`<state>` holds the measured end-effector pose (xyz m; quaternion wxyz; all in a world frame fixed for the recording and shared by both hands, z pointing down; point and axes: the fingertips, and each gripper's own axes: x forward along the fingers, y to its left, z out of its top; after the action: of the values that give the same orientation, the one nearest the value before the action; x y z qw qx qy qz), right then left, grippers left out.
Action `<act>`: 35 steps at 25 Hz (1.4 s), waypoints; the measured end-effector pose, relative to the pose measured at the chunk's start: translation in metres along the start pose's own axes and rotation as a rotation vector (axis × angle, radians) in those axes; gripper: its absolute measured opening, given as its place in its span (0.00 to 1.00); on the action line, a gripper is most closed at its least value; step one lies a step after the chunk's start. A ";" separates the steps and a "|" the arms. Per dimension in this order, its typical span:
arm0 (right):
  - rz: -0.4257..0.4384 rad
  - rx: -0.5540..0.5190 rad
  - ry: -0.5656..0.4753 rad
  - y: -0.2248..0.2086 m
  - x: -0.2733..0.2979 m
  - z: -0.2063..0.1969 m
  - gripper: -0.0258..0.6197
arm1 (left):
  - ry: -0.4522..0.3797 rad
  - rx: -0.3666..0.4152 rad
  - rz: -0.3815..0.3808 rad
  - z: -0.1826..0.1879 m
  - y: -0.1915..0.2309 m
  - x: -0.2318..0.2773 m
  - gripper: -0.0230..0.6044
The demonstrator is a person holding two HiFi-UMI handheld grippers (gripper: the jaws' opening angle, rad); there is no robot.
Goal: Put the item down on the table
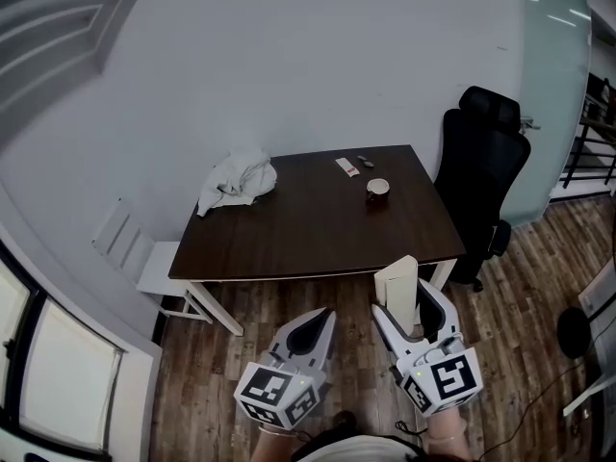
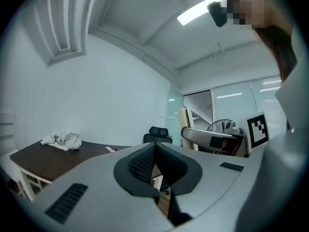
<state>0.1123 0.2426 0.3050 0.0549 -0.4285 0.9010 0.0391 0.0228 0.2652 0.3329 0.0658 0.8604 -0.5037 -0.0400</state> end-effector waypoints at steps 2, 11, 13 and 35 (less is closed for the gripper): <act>-0.006 -0.012 0.002 0.003 0.017 -0.001 0.50 | 0.000 0.001 -0.001 0.004 0.017 0.003 0.07; -0.031 -0.036 0.000 0.011 0.078 -0.001 0.50 | -0.018 0.020 -0.031 0.023 0.076 0.019 0.07; -0.028 -0.045 0.008 0.012 0.087 -0.003 0.50 | -0.018 0.012 -0.033 0.022 0.085 0.024 0.07; 0.003 -0.045 0.044 -0.017 0.180 -0.035 0.50 | 0.015 -0.024 -0.031 0.008 0.149 0.089 0.07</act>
<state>0.0104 0.0893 0.3156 0.0255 -0.4288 0.9017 0.0498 -0.0637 0.1150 0.3475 0.0793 0.8675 -0.4893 -0.0406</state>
